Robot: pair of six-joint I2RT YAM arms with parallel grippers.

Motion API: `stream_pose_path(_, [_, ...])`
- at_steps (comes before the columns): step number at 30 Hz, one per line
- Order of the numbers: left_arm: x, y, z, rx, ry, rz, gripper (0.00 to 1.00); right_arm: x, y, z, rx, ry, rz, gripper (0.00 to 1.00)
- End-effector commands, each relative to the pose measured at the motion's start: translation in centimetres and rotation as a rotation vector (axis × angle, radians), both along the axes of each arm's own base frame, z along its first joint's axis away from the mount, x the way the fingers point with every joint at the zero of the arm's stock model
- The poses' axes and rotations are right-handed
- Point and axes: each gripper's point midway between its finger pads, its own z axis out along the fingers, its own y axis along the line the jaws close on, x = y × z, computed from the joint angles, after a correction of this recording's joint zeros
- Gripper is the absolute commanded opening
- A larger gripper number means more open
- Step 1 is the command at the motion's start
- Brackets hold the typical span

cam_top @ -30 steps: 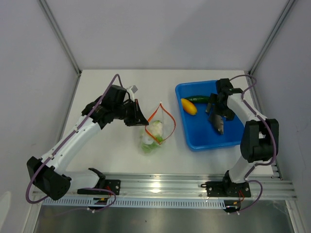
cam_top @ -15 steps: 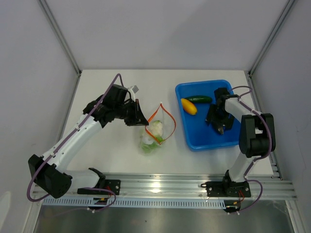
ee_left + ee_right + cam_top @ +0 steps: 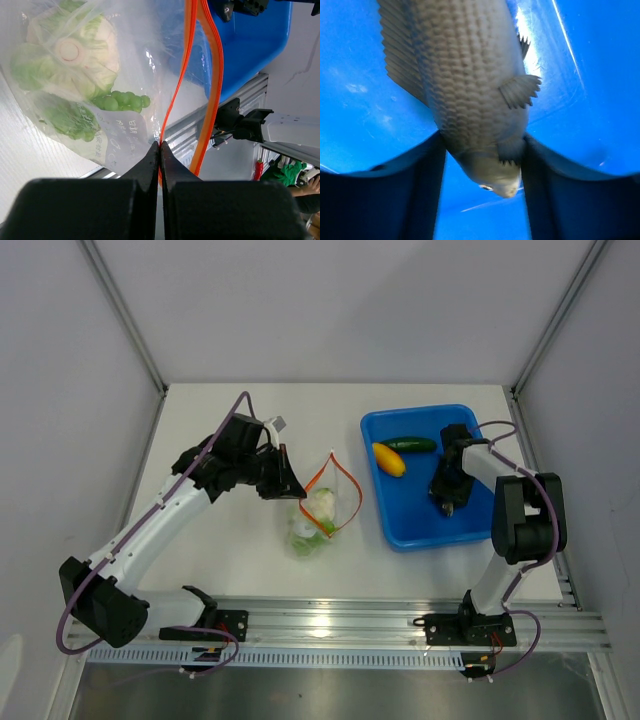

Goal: Place the food in the zip-top bag and seal the zipper
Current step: Pick up the fake fish from the bin.

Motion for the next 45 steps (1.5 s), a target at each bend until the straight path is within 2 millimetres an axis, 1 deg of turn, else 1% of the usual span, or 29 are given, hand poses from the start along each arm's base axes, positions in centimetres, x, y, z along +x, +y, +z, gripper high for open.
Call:
stream_pose_path(1, [0.3, -0.5, 1.0, -0.037, -0.03, -0.018, 0.01, 0.5, 0.2, 0.5, 0.016, -0.039, -0.011, 0.51])
stream_pose_path(4, [0.3, -0.5, 1.1, -0.044, -0.034, -0.018, 0.01, 0.5, 0.4, 0.8, 0.028, -0.047, -0.005, 0.42])
stream_pose_path(5, [0.3, -0.6, 1.1, -0.045, -0.031, -0.018, 0.01, 0.4, 0.4, 0.9, 0.03, -0.048, -0.004, 0.35])
stream_pose_path(6, [0.3, -0.5, 1.1, -0.045, -0.034, -0.017, 0.0, 0.4, 0.5, 1.0, 0.037, -0.049, 0.001, 0.31])
stream_pose_path(7, [0.3, -0.5, 1.1, -0.046, -0.034, -0.016, 0.01, 0.4, 0.6, 1.1, 0.042, -0.053, 0.003, 0.24])
stream_pose_path(9, [0.2, -0.5, 1.0, -0.046, -0.032, -0.015, 0.01, 0.6, 0.8, 1.7, 0.055, -0.066, 0.01, 0.18])
stream_pose_path(10, [0.2, -0.5, 1.1, -0.048, -0.032, -0.014, 0.01, 0.6, 1.0, 2.0, 0.06, -0.075, 0.016, 0.11])
stream_pose_path(12, [0.1, -0.4, 1.0, -0.048, -0.033, -0.012, 0.01, 1.1, 1.3, 3.3, 0.074, -0.114, 0.029, 0.07])
stream_pose_path(13, [0.1, -0.4, 1.0, -0.049, -0.034, -0.011, 0.01, 1.2, 1.7, 3.7, 0.089, -0.125, 0.04, 0.04])
stream_pose_path(15, [0.1, -0.4, 1.0, -0.052, -0.032, -0.01, 0.01, 1.8, 2.4, 5.6, 0.109, -0.175, 0.067, 0.02])
stream_pose_path(16, [0.1, -0.4, 1.0, -0.052, -0.032, -0.01, 0.01, 1.9, 3.1, 6.1, 0.14, -0.184, 0.084, 0.0])
stream_pose_path(17, [0.0, -0.4, 1.0, -0.053, -0.032, -0.011, 0.01, 2.0, 3.4, 6.7, 0.147, -0.199, 0.104, 0.0])
stream_pose_path(18, [0.1, -0.4, 1.0, -0.053, -0.032, -0.01, 0.0, 2.3, 4.2, 8.0, 0.186, -0.23, 0.124, 0.0])
stream_pose_path(20, [0.1, -0.4, 1.0, -0.052, -0.03, -0.009, 0.01, 2.1, 5.4, 9.2, 0.238, -0.246, 0.157, 0.0])
stream_pose_path(22, [0.1, -0.4, 1.0, -0.053, -0.031, -0.006, 0.01, 2.1, 6.6, 11.1, 0.288, -0.283, 0.193, 0.0])
stream_pose_path(25, [0.3, -0.4, 1.0, -0.051, -0.036, -0.002, 0.0, 1.0, 9.9, 13.6, 0.432, -0.292, 0.294, 0.0])
stream_pose_path(26, [0.4, -0.5, 1.3, -0.052, -0.042, -0.002, 0.01, 0.0, 11.6, 14.4, 0.521, -0.27, 0.341, 0.0])
stream_pose_path(27, [0.4, -0.5, 1.1, -0.049, -0.039, -0.003, 0.01, -0.7, 12.9, 14.9, 0.56, -0.255, 0.386, 0.0])
stream_pose_path(29, [0.5, -0.5, 1.2, -0.051, -0.041, -0.004, 0.01, -1.9, 14.6, 16.1, 0.622, -0.237, 0.448, 0.0])
stream_pose_path(31, [0.6, -0.6, 1.2, -0.053, -0.04, -0.002, 0.01, -4.0, 16.4, 17.2, 0.693, -0.194, 0.516, 0.0])
stream_pose_path(36, [1.0, -0.9, 1.1, -0.057, -0.036, -0.001, 0.01, -7.4, 18.5, 19.7, 0.803, -0.153, 0.593, 0.0])
stream_pose_path(39, [1.2, -1.1, 1.2, -0.059, -0.034, -0.002, 0.01, -8.8, 19.6, 21.2, 0.898, -0.139, 0.588, 0.0])
stream_pose_path(40, [1.3, -1.1, 1.3, -0.059, -0.034, -0.002, 0.01, -9.4, 20.3, 22.2, 0.967, -0.123, 0.581, 0.0])
stream_pose_path(41, [1.3, -1.1, 1.2, -0.058, -0.033, -0.001, 0.01, -9.9, 20.5, 22.8, 0.998, -0.119, 0.578, 0.0])
stream_pose_path(43, [1.5, -1.3, 1.5, -0.061, -0.039, -0.003, 0.01, -10.7, 21.1, 23.5, 1.043, -0.103, 0.574, 0.0])
stream_pose_path(45, [1.6, -1.3, 1.4, -0.055, -0.037, -0.005, 0.01, -11.8, 21.7, 24.2, 1.072, -0.085, 0.584, 0.0])
